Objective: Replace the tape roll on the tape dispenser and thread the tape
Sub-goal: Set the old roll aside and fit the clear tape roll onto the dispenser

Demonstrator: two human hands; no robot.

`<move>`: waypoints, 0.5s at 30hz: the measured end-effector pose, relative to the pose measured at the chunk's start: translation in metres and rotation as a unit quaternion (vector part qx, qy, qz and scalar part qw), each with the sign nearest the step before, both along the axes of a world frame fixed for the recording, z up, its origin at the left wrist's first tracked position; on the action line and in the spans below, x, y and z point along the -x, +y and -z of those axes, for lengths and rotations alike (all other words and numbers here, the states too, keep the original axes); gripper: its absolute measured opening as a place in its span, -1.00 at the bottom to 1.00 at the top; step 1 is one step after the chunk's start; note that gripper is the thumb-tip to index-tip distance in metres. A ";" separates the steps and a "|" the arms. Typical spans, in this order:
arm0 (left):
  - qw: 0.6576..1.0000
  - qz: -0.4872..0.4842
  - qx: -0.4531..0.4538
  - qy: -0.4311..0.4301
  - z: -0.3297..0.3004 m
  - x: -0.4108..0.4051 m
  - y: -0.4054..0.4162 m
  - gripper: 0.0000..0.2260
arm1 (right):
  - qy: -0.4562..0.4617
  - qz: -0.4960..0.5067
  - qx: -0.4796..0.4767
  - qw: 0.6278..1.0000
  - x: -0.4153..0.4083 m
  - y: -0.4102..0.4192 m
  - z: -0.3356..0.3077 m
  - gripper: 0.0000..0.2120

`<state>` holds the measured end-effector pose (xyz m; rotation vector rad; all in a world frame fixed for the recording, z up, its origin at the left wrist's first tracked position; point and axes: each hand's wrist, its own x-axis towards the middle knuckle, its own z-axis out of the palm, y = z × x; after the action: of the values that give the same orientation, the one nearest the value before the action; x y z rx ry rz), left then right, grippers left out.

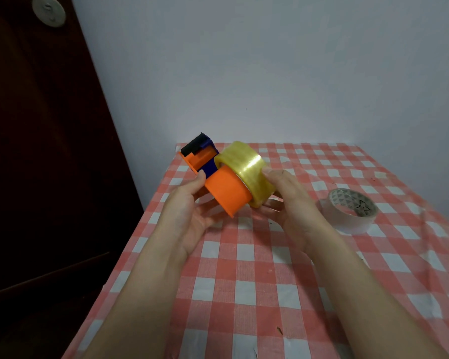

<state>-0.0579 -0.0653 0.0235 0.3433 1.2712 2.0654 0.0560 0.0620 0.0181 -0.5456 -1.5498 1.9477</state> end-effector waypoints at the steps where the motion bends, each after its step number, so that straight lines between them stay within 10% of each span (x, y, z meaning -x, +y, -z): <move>1: 1.000 -0.005 0.003 0.004 0.000 0.000 0.000 -0.86 | 0.000 -0.002 0.003 1.000 0.000 -0.001 0.000 -0.74; 15: 0.999 -0.021 0.019 0.025 -0.002 -0.001 0.001 -0.83 | 0.041 -0.050 0.022 0.998 0.003 0.002 0.005 -0.54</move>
<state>-0.0571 -0.0644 0.0256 0.3554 1.3572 2.0772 0.0530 0.0637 0.0131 -0.4069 -1.5117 2.0576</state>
